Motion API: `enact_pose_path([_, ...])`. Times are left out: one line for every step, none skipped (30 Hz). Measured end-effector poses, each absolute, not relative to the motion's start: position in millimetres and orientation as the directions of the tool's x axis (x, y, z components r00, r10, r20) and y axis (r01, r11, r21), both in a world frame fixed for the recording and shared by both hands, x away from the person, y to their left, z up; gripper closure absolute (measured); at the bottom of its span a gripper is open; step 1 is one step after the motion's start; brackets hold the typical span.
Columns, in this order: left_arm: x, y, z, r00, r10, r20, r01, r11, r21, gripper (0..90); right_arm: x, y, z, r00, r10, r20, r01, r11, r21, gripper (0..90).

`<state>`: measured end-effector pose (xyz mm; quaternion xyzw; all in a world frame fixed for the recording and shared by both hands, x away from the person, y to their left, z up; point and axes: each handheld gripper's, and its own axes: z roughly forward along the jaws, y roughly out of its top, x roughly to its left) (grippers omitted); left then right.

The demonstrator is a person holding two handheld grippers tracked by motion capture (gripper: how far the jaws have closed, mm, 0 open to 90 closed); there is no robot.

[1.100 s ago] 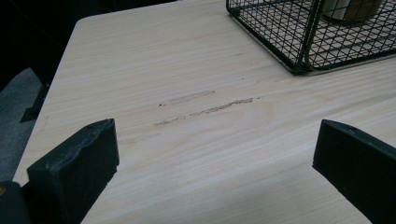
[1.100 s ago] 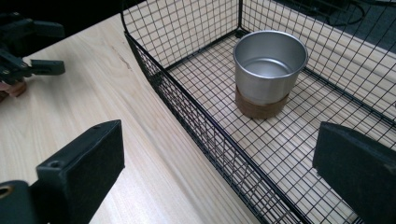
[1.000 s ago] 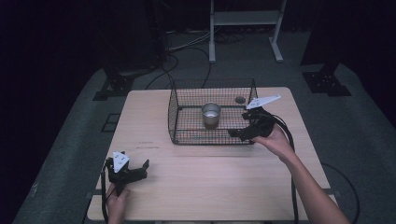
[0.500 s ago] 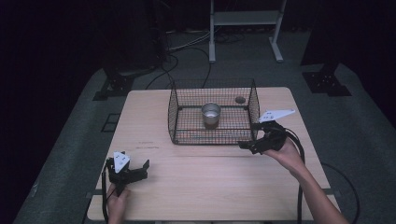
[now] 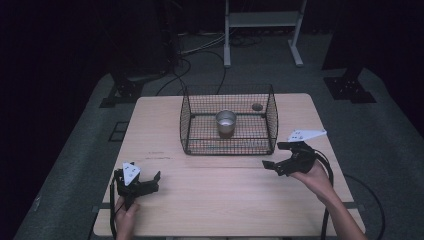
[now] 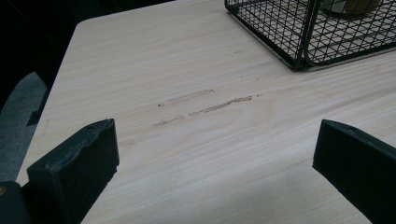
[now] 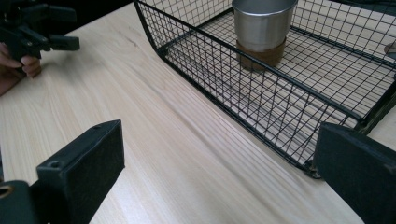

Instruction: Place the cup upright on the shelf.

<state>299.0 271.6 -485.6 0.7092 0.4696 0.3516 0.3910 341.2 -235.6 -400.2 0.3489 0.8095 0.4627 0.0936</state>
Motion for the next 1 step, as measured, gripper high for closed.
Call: enact_pose_path([299.2, 271.6, -485.8, 0.312, 0.941, 0.132, 0.389, -0.253, 0.886, 0.0, 338.3, -235.1, -401.3, -0.741, 0.65, 0.167, 0.472, 0.327, 0.819, 2.0])
